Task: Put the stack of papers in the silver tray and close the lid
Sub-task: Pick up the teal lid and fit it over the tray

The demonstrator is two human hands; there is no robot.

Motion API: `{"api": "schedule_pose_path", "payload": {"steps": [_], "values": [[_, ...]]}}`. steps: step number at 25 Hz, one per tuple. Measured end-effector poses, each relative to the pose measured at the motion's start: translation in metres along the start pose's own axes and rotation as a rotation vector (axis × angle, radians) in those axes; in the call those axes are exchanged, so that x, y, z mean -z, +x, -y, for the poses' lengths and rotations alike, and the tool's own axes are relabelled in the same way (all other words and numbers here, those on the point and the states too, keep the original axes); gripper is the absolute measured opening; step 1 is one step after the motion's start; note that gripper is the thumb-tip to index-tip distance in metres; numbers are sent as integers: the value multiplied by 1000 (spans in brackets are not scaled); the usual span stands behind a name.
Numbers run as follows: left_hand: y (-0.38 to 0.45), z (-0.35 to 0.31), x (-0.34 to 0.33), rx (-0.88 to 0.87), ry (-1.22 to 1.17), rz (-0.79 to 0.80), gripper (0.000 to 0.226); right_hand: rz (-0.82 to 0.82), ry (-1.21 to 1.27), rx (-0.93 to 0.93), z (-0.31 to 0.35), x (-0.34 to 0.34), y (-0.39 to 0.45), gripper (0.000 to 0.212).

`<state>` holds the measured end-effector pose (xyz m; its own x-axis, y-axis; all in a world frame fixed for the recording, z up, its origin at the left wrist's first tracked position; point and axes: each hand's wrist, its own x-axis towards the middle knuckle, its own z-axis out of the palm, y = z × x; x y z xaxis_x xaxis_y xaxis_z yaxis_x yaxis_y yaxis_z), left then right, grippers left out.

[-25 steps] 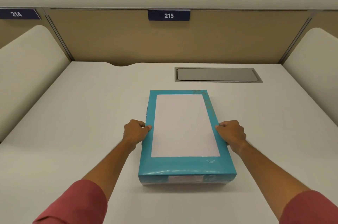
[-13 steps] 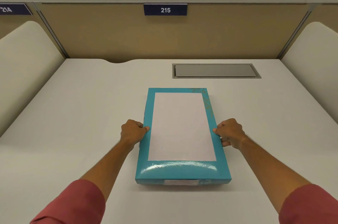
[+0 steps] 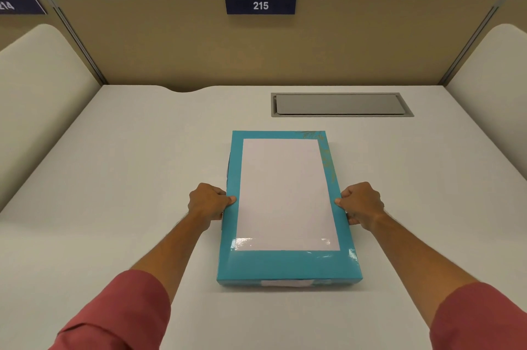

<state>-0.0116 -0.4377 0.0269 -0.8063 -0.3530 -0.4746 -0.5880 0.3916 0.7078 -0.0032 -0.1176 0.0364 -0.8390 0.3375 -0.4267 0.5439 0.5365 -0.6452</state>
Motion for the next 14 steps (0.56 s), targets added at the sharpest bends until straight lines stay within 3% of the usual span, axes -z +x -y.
{"api": "schedule_pose_path", "payload": {"steps": [6, 14], "values": [[6, -5, 3, -76, -11, -73, 15, -103, 44, 85, 5, -2, 1, 30], [9, -6, -2, -12, -77, -69, 10, -136, 28, 69, 6, -3, 9, 28]]}}
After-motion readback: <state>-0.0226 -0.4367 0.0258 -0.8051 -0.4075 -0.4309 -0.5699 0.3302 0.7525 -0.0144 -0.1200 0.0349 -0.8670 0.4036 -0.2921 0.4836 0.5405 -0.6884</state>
